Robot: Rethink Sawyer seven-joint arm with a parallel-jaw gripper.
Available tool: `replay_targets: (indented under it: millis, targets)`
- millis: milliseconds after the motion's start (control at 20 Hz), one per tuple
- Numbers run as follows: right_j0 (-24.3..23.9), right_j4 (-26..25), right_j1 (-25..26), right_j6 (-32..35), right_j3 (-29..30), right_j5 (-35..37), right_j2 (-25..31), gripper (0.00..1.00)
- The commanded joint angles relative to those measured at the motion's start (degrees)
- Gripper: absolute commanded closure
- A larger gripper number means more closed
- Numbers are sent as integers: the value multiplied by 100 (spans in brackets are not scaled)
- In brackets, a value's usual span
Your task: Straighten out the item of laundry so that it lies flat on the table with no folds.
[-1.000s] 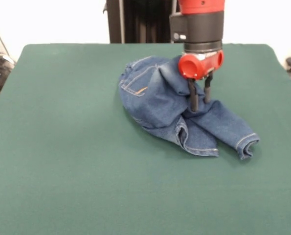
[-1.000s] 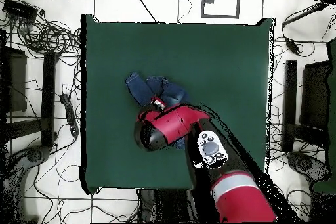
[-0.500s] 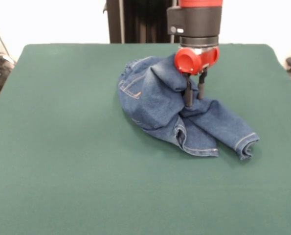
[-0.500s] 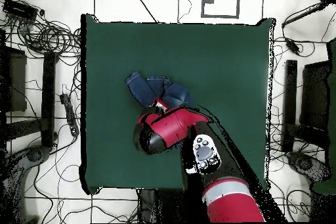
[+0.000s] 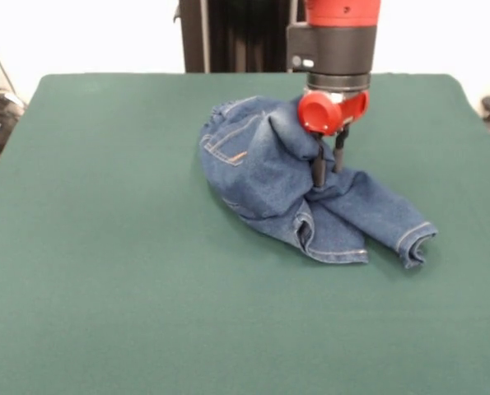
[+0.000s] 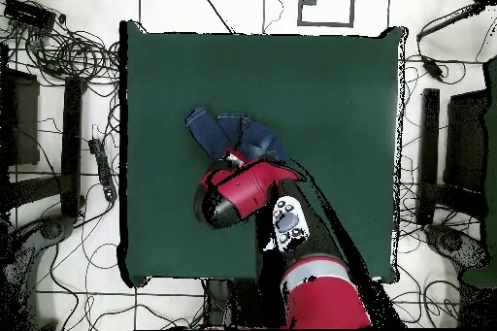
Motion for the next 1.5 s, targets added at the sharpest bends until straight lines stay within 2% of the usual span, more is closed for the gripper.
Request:
replay_targets:
  millis: [50,350,400,950,1100,1300,1500]
  targets:
    - [212,264,749,1338,-20,-119,-181,0]
    - [233,397,748,1175,29,-292,-228,0]
    - [218,478,745,1146,62,-332,-229,100]
    - [245,615,676,1129,257,-437,-225,100]
    - [113,783,498,1173,574,-234,-24,100]
    - [453,1050,135,1588,1004,-341,-396,100]
    - [522,1361,-255,1635,1514,-90,-519,100]
